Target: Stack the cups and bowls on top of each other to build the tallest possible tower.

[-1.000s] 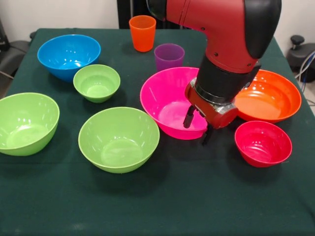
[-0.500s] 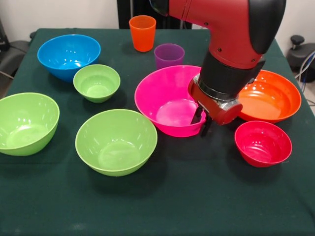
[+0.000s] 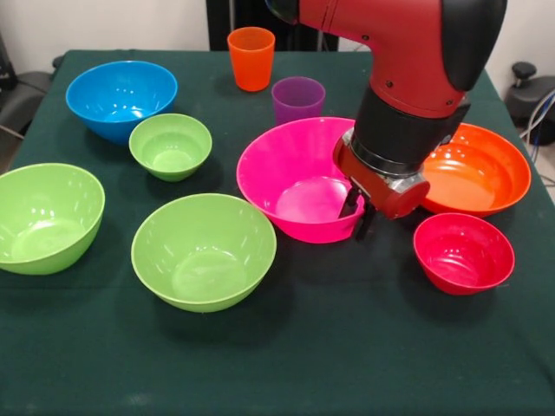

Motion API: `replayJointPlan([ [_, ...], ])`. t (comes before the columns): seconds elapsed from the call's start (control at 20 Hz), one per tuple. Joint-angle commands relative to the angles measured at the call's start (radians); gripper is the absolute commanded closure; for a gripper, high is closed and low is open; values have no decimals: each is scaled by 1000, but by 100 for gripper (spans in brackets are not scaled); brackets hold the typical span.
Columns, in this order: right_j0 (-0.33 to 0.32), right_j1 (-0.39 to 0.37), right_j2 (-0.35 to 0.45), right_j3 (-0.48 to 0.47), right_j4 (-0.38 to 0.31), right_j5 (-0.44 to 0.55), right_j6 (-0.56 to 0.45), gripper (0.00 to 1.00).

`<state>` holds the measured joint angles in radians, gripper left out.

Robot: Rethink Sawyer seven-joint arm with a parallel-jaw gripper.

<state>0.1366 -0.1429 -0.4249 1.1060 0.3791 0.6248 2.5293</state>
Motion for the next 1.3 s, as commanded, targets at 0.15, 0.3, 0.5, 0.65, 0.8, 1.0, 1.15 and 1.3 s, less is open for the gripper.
replayJointPlan([
  [0.15,26,12,146,21,-33,12,24,100],
  [0.3,39,5,133,12,-20,27,55,100],
  [0.5,46,-4,129,20,-14,20,69,100],
  [0.65,57,-7,120,25,-9,19,87,100],
  [0.8,56,-19,130,36,-4,21,80,100],
  [1.0,54,-31,137,49,4,20,82,100],
  [1.15,63,-33,123,46,1,33,91,100],
  [1.3,64,-42,124,61,4,23,97,100],
])
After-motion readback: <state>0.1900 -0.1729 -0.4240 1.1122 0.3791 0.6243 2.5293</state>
